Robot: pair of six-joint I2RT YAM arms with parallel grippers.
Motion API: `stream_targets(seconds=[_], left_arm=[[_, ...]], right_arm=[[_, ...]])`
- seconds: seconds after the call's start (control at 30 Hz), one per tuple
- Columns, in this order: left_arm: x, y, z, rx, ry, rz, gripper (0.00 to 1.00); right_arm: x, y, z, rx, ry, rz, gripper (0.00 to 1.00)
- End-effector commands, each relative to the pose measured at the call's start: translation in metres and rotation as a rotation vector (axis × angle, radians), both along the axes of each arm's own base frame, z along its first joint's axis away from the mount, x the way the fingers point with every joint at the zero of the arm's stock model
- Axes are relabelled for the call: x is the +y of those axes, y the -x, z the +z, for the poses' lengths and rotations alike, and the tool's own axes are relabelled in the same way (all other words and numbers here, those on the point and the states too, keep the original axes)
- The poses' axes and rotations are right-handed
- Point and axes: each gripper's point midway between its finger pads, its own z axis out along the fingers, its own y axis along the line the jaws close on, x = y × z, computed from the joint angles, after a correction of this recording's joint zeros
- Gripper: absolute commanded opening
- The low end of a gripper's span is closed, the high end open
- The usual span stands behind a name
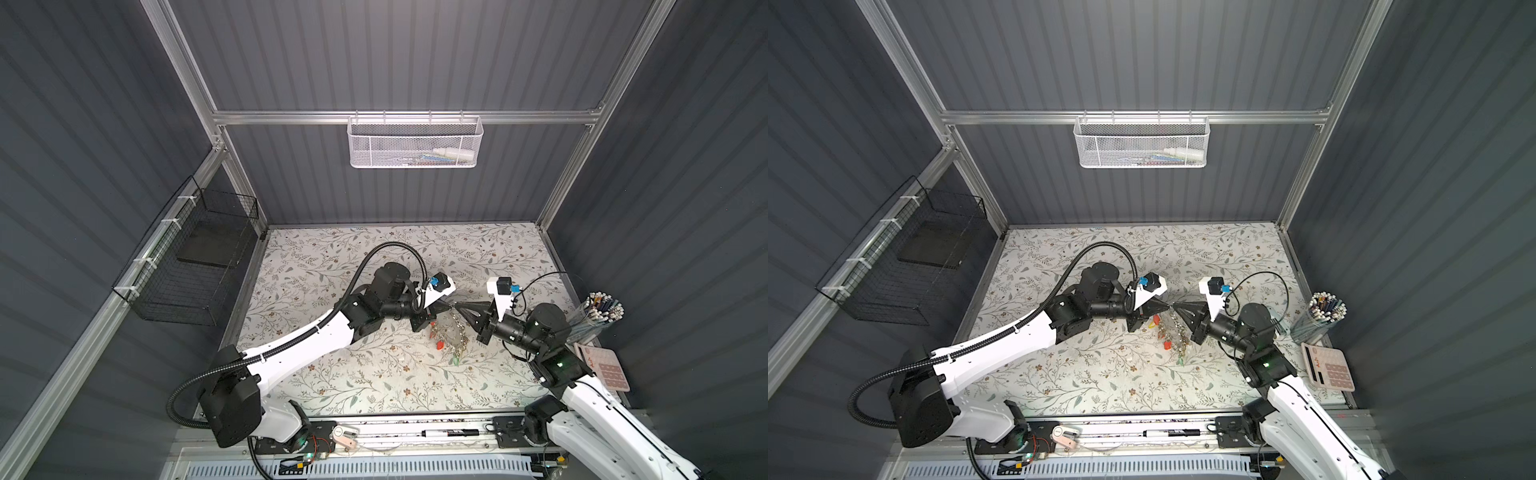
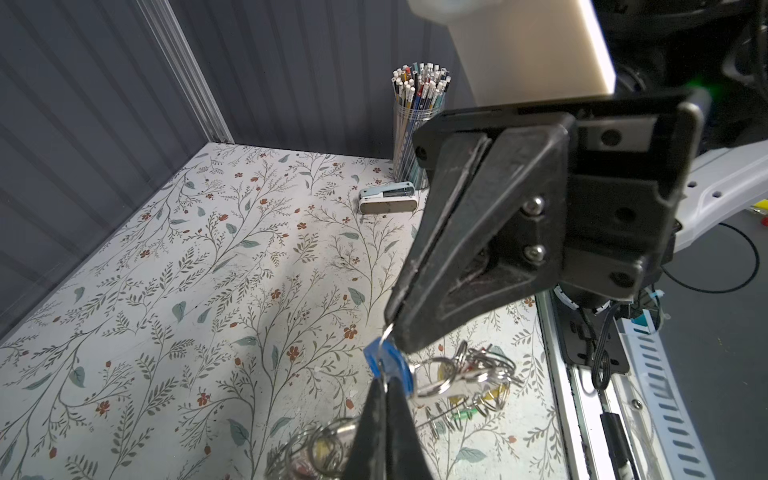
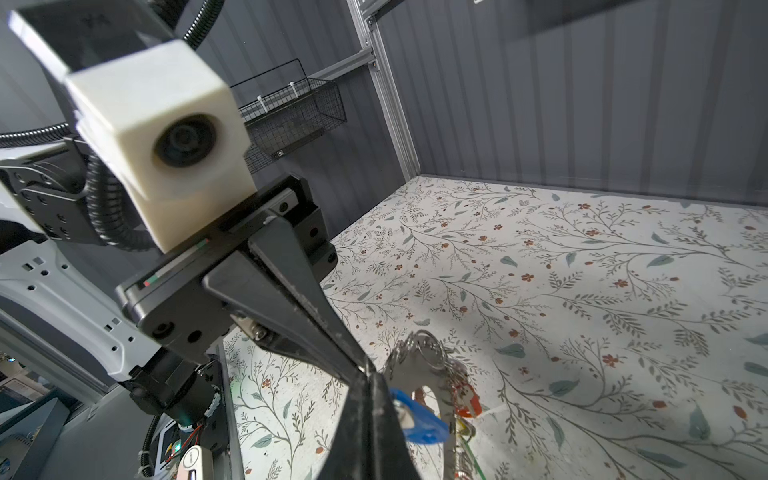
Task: Put the keys on the keyring
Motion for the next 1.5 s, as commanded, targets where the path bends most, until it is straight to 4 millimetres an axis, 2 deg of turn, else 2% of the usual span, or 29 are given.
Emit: stream_targets(seconds=[0.0,0.3,0.8,0.97,1.2,1.33,1.47], left_arm=[[0.0,0.004,0.033,-0.055,0.091,-0.014,0.0],[-0.001,0.005,0.031,-0.05,0.091,-0.023,0.0],[0.005,-0.001,0.041,-0.09,0.131,0.034,0.0],[0.006,-0.002,0.037,-0.085,0.123,0.039,0.0],[0.011,-0.006,0.037,-0.073,0.144,0.081,0.0],[0.027,-0.01,0.037,-0.045,0.186,0.142,0.0],[0.05,-0.016,0.041,-0.006,0.236,0.207,0.0]], right_arm=[[-0.002,-0.005,0.002,-0.005,0.021,-0.024,0.0],[0.001,-0.007,0.001,0.005,0.026,-0.017,0.0],[0.0,-0.015,-0.013,0.047,0.054,-0.04,0.0],[-0.001,-0.016,-0.013,0.048,0.052,-0.051,0.0],[-0.012,-0.031,-0.041,0.161,0.076,-0.154,0.0],[-0.022,-0.034,-0.063,0.25,0.088,-0.22,0.0],[-0.027,-0.031,-0.099,0.368,0.102,-0.251,0.0]])
